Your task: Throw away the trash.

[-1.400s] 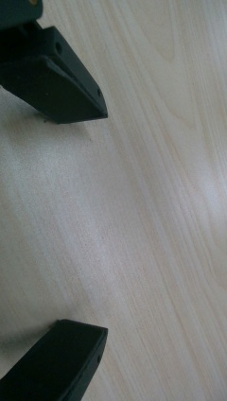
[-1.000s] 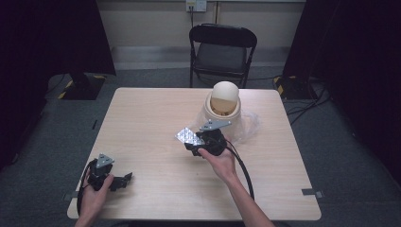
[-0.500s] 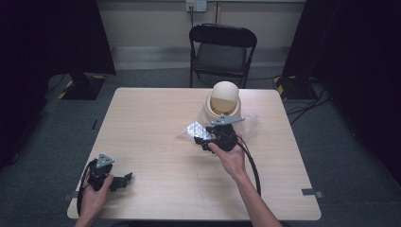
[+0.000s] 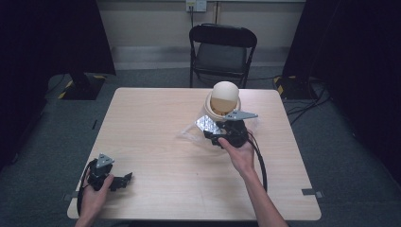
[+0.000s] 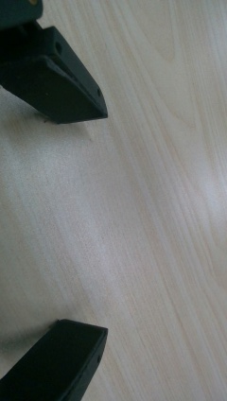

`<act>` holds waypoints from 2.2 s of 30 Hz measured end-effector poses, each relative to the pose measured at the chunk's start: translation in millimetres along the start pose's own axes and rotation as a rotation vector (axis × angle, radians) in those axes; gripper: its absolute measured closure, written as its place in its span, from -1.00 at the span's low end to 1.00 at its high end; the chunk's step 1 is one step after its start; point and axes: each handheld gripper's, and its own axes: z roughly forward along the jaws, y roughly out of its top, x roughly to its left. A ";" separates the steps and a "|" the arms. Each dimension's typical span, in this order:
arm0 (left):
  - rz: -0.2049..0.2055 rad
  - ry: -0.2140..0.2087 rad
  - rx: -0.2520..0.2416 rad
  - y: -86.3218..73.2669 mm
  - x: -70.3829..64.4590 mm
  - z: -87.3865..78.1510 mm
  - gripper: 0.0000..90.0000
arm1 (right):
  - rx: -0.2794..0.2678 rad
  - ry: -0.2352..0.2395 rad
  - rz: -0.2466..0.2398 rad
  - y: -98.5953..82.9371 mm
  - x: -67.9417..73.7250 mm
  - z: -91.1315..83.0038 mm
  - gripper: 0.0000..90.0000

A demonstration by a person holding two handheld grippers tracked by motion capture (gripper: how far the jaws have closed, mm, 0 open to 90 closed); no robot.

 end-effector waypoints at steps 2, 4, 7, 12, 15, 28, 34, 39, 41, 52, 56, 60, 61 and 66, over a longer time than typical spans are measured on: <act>0.000 0.000 0.000 0.0 0.0 0.0 -1.00 | 0.001 -0.004 0.002 0.8 -1.8 -1.4 -0.24; 0.001 0.000 0.000 0.0 0.1 0.0 -1.00 | 0.000 -0.011 0.003 2.0 -4.2 -3.6 -0.24; 0.000 0.000 0.000 0.0 0.0 0.0 -1.00 | -0.007 -0.018 0.012 3.8 -8.7 -6.7 -0.24; 0.000 0.000 0.000 0.0 0.0 0.0 -1.00 | -0.002 -0.038 0.032 6.9 -18.5 -8.5 -0.24; -0.001 0.000 0.000 0.0 -0.1 0.0 -1.00 | 0.009 -0.060 0.041 10.0 -25.5 -8.7 -0.24; 0.000 0.000 0.000 0.0 0.0 0.0 -1.00 | 0.047 -0.132 0.090 13.4 -46.6 -6.7 -0.24; 0.001 0.000 0.000 0.0 0.1 0.0 -1.00 | 0.039 -0.149 0.081 17.6 -48.6 -9.7 -0.24; 0.001 0.000 0.000 0.0 0.1 0.0 -1.00 | 0.028 -0.148 0.089 24.1 -50.0 -9.1 -0.24; 0.000 0.000 0.000 0.0 0.0 0.0 -1.00 | 0.035 -0.148 0.094 24.1 -50.5 -6.1 -0.24; 0.002 -0.001 0.001 0.2 0.3 0.0 -1.00 | 0.029 -0.149 0.119 27.3 -52.8 -1.7 -0.24; 0.008 -0.001 0.004 0.6 1.0 0.3 -1.00 | 0.028 -0.163 0.123 31.5 -53.3 1.5 -0.24; 0.011 0.000 0.004 0.6 1.1 0.2 -1.00 | 0.024 -0.159 0.138 33.1 -56.0 5.2 -0.24; 0.008 -0.001 0.004 0.6 1.0 0.2 -1.00 | 0.024 -0.165 0.146 33.2 -56.8 6.2 -0.06; 0.008 -0.002 0.004 0.5 0.9 0.3 -1.00 | 0.021 -0.167 0.135 33.7 -55.0 3.6 0.04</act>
